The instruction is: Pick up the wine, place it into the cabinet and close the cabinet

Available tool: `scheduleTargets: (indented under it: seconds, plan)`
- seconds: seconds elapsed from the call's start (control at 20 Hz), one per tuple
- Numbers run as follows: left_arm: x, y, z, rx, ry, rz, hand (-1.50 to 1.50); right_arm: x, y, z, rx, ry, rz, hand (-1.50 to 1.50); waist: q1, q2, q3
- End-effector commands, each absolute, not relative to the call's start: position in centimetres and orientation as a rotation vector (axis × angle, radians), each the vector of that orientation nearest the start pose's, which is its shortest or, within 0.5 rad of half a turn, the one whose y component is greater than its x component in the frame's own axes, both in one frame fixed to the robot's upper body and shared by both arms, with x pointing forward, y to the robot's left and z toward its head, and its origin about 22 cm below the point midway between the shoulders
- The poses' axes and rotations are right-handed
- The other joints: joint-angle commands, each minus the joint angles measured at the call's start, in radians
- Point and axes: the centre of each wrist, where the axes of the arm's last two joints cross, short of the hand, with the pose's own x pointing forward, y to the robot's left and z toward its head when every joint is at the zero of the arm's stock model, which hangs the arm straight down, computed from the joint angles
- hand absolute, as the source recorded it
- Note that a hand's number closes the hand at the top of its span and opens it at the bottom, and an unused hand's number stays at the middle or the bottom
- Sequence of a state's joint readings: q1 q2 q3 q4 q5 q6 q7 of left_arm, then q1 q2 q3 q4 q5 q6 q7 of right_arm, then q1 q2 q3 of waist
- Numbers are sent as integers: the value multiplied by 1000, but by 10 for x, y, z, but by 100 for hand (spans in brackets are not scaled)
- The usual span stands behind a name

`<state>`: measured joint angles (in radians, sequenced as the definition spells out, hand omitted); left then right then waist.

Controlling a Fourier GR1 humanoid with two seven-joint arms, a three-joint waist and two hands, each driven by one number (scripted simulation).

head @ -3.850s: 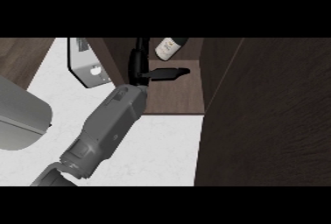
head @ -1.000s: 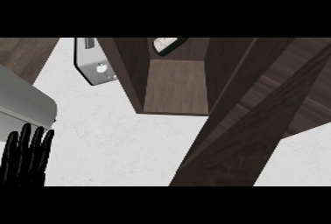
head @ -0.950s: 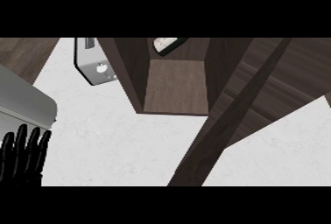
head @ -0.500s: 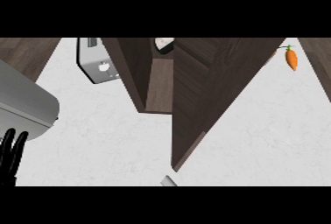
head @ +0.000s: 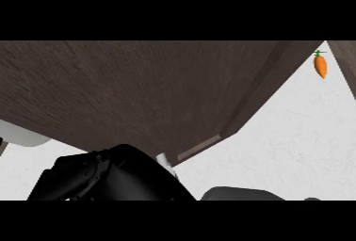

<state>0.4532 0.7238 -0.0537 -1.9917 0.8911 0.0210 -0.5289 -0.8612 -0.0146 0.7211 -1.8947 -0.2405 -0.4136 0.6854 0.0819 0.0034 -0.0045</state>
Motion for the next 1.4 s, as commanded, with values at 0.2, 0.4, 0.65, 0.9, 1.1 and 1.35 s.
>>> scheduleTargets:
  seconds: [0.2, 0.4, 0.65, 0.9, 1.1, 1.35]
  plan:
    - [141, 359, 88, -220, -1972, 160, -150, 257, 47, 270, 588, -1680, 727, 150, 1, 4, 2]
    - [152, 364, 99, -243, -1969, 169, -150, 287, 47, 271, 725, -1484, 795, 150, 7, 17, 2]
    - [160, 381, 116, -212, -2004, 152, -150, 311, 49, 262, 863, -1241, 979, 150, 0, 19, 3]
    - [156, 390, 115, -188, -1995, 155, -150, 360, 42, 246, 807, -1317, 760, 150, -16, 12, 2]
    - [156, 388, 120, -189, -1992, 186, -150, 389, 26, 244, 694, -1445, 691, 150, -28, 12, 3]
    - [156, 395, 118, -158, -1991, 164, -150, 416, -15, 223, 610, -1497, 591, 150, -44, 17, 3]
